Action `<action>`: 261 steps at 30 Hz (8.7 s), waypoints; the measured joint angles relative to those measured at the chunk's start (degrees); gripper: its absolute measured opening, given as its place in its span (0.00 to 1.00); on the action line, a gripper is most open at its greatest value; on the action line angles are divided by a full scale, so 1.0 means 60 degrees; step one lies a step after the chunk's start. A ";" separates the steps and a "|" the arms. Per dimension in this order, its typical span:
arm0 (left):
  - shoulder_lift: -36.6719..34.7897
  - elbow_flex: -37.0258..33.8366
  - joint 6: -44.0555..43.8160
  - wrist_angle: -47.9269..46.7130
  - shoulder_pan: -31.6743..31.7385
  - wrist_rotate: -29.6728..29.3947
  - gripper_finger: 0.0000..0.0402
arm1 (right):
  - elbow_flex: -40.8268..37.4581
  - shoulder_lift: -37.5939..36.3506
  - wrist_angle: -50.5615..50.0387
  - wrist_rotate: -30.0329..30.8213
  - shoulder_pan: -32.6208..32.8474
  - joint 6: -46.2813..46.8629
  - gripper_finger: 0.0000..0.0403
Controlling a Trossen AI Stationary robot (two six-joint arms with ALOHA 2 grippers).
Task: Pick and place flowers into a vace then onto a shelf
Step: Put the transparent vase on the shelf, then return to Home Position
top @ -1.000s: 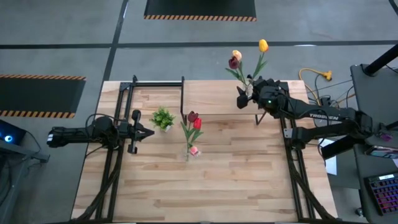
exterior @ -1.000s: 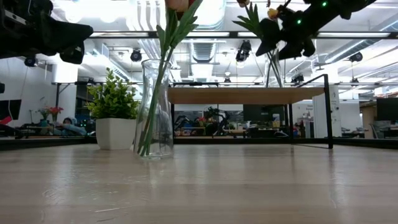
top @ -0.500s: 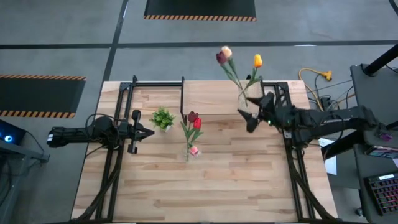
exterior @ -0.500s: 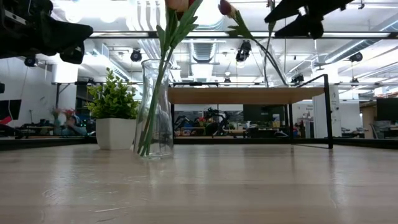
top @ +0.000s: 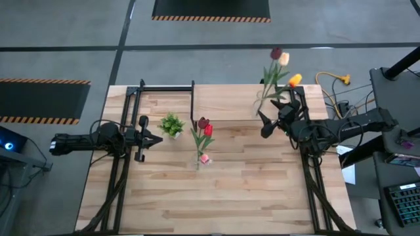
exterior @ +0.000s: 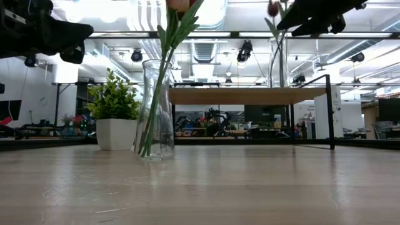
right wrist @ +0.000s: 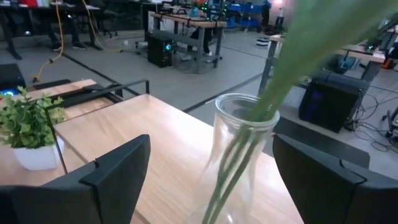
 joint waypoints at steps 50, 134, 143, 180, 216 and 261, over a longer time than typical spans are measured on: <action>0.0002 0.0002 0.0000 -0.0004 0.0000 0.0004 0.01 | 0.0864 0.8620 0.5849 -0.1569 0.3431 0.0840 0.88; -0.0002 -0.0013 0.0000 -0.0004 0.0000 0.0004 0.01 | 0.4087 0.8455 0.6900 -0.2976 -0.2065 -0.1191 0.41; -0.0002 -0.0009 -0.0002 -0.0005 0.0000 0.0004 0.01 | 0.4166 0.8459 0.6845 -0.3454 -0.2793 -0.1076 0.41; -0.0002 -0.0009 0.0000 -0.0004 0.0000 0.0004 0.01 | 0.5027 0.8477 0.4168 -0.4235 -0.3792 -0.0139 0.66; -0.0005 -0.0009 0.0000 -0.0007 0.0000 0.0004 0.01 | 0.4712 0.7943 0.3872 -0.2718 -0.2583 -0.1281 0.92; -0.0002 0.0119 -0.0201 -0.0004 0.0007 -0.0456 0.01 | -0.5286 -0.3589 0.4727 -0.8462 -0.0656 -0.2378 0.04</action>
